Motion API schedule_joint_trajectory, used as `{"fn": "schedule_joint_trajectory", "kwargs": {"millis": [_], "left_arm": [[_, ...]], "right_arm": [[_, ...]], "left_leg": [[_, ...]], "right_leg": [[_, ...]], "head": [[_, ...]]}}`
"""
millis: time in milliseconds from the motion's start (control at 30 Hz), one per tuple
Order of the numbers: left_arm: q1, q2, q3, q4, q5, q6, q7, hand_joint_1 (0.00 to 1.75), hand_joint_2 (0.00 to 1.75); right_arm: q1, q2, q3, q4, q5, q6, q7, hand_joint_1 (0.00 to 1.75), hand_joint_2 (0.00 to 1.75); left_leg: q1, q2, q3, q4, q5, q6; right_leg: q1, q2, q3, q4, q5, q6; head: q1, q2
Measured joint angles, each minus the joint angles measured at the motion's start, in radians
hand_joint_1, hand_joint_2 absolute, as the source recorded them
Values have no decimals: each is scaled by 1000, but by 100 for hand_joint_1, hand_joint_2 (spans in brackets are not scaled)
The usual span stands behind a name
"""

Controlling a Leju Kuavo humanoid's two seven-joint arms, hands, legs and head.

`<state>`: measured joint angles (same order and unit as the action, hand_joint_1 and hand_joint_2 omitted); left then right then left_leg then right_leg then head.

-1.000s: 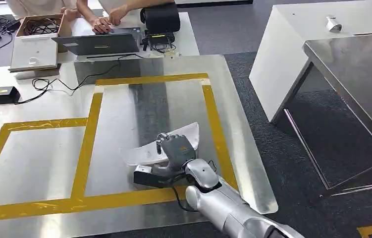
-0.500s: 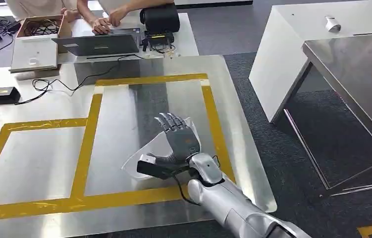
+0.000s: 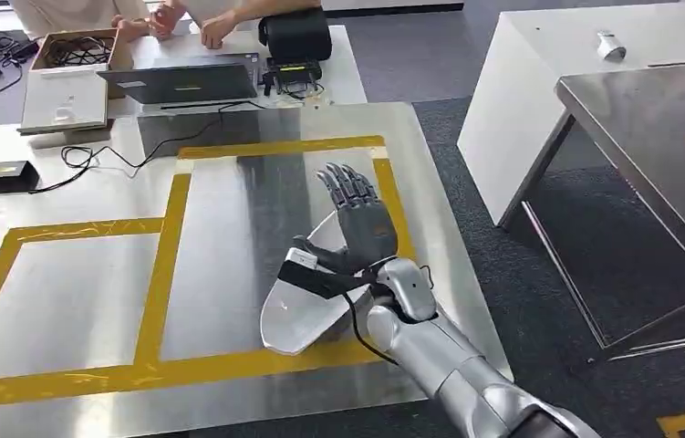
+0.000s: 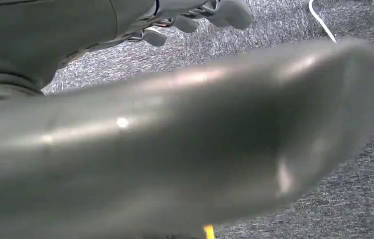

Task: Take the parts from the cabinet and place them on the table.

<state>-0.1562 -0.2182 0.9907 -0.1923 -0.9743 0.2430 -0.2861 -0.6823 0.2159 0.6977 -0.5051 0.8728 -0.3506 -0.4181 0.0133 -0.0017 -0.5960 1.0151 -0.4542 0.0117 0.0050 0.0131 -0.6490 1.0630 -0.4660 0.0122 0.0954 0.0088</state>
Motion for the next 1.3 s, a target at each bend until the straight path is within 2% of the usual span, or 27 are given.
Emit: {"fn": "schedule_joint_trajectory", "kwargs": {"millis": [100,133,200,233,267,300,333,400,467,533,600,633,667,700,767,800,833,933,967,1000,1033,1100,1133,1167,1200,1233,1300], "left_arm": [[1,0,1,0,0,0,0,0,0],[2,1,2,0,0,0,0,0,0],[2,0,3,0,0,0,0,0,0],[2,0,3,0,0,0,0,0,0],[1,0,3,0,1,1,0,0,0],[2,2,4,0,2,3,-1,0,0],[2,2,5,0,5,5,-2,0,0],[2,5,9,0,16,7,-7,0,0],[6,11,19,0,27,9,-14,0,0],[14,18,29,0,41,10,-22,0,0],[22,25,37,0,52,12,-29,0,0],[28,29,42,0,58,12,-34,0,0],[34,33,48,0,64,11,-38,0,0],[41,38,55,0,69,11,-43,0,0],[48,44,64,0,76,12,-48,0,0],[49,48,70,0,79,12,-51,0,0],[49,50,75,0,84,12,-54,0,0],[54,50,83,0,86,15,-57,0,0],[56,48,87,0,89,16,-57,0,0],[56,46,90,0,90,18,-57,0,0],[56,46,91,0,92,20,-57,0,0],[57,47,97,0,92,23,-58,0,0],[58,46,98,0,92,23,-60,0,0],[58,46,100,0,93,24,-60,0,0],[59,46,102,0,93,24,-60,0,0],[59,45,103,0,93,24,-60,0,0],[59,43,104,0,90,24,-57,0,0]], "right_arm": [[8,-11,-6,-10,0,0,0,0,0],[13,-14,-8,-11,1,0,0,0,0],[18,-18,-13,-15,1,0,0,0,0],[18,-18,-15,-16,5,-7,0,0,0],[19,-19,-20,-24,9,-16,0,0,0],[19,-24,-27,-36,16,-33,-1,0,0],[23,-28,-32,-52,24,-46,-2,0,0],[35,-54,-51,-98,40,-57,1,0,0],[60,-80,-73,-169,50,-63,4,0,0],[87,-103,-97,-249,52,-68,3,0,0],[128,-130,-116,-316,52,-72,3,0,0],[151,-147,-128,-355,51,-79,3,0,0],[171,-158,-135,-383,50,-86,0,0,0],[195,-172,-146,-416,47,-96,-3,0,0],[235,-192,-164,-483,44,-110,-3,0,0],[255,-198,-174,-522,51,-113,-1,0,0],[276,-204,-182,-557,60,-116,0,0,0],[330,-214,-199,-637,77,-119,1,0,0],[342,-220,-206,-660,78,-120,3,0,0],[352,-227,-214,-678,80,-121,3,0,0],[359,-229,-220,-694,82,-121,2,0,0],[373,-236,-235,-722,86,-121,0,0,0],[383,-239,-240,-732,93,-119,-1,0,0],[394,-242,-247,-740,96,-119,-1,0,0],[405,-244,-254,-751,98,-118,-1,0,0],[414,-246,-261,-761,102,-117,0,0,0],[426,-246,-281,-788,121,-114,4,0,0]], "left_leg": [[0,2,-1,1,-1,0],[0,3,-1,1,-1,0],[3,3,-1,5,-1,-6],[6,3,-1,10,-4,-11],[8,2,-1,14,-7,-16],[7,1,-4,17,-10,-26],[8,-1,-2,16,-8,-36],[10,-3,-2,14,-5,-52],[14,-2,-6,14,-9,-66],[14,-1,-33,94,-82,-71],[13,-1,-89,250,-165,-75],[13,-1,-104,301,-183,-76],[13,-1,-102,312,-180,-76],[13,-1,-75,277,-153,-74],[13,-1,24,115,-84,-67],[12,-1,73,30,-78,-62],[5,-4,86,23,-80,-58],[0,-5,65,16,-75,-40],[8,-4,62,6,-64,-27],[10,2,65,4,-55,-20],[10,2,55,3,-47,-11],[8,5,35,4,-33,-7],[7,7,26,5,-27,-7],[7,7,17,6,-21,-8],[8,7,7,9,-15,-10],[8,7,-1,12,-10,-12],[8,7,-12,18,-2,-20]], "right_leg": [[-9,-2,-108,238,-116,9],[-12,-3,-125,278,-121,11],[-18,-6,-94,218,-71,13],[-21,-9,-33,111,-22,13],[-23,-11,16,26,7,14],[-18,-12,50,-30,-9,14],[-10,-6,42,-17,12,5],[-6,-5,42,-25,2,-8],[-15,-7,43,-41,13,-27],[-14,-7,41,-44,20,-40],[-11,-8,35,-44,24,-44],[-9,-10,32,-44,25,-46],[-8,-10,28,-42,27,-45],[-8,-9,23,-39,30,-44],[-9,-8,13,-31,33,-39],[-9,-7,10,-27,35,-36],[-5,-6,5,-26,39,-29],[-8,-7,7,-32,54,-8],[-3,-6,4,-34,58,0],[-9,-5,-3,-20,38,3],[-10,-8,-20,23,-12,10],[-13,-8,-74,176,-113,21],[-14,-8,-91,240,-141,24],[-14,-8,-89,265,-142,26],[-15,-8,-64,244,-123,26],[-15,-8,-17,182,-93,24],[-15,-9,107,4,-51,16]], "head": [[1,0],[1,0],[0,0],[0,0],[1,0],[0,0],[-2,0],[-3,0],[-4,0],[-17,0],[-29,0],[-29,0],[-31,0],[-32,0],[-37,0],[-40,0],[-42,0],[-44,0],[-44,0],[-45,0],[-40,0],[-39,0],[-39,0],[-39,0],[-38,0],[-38,0],[-37,0]]}}
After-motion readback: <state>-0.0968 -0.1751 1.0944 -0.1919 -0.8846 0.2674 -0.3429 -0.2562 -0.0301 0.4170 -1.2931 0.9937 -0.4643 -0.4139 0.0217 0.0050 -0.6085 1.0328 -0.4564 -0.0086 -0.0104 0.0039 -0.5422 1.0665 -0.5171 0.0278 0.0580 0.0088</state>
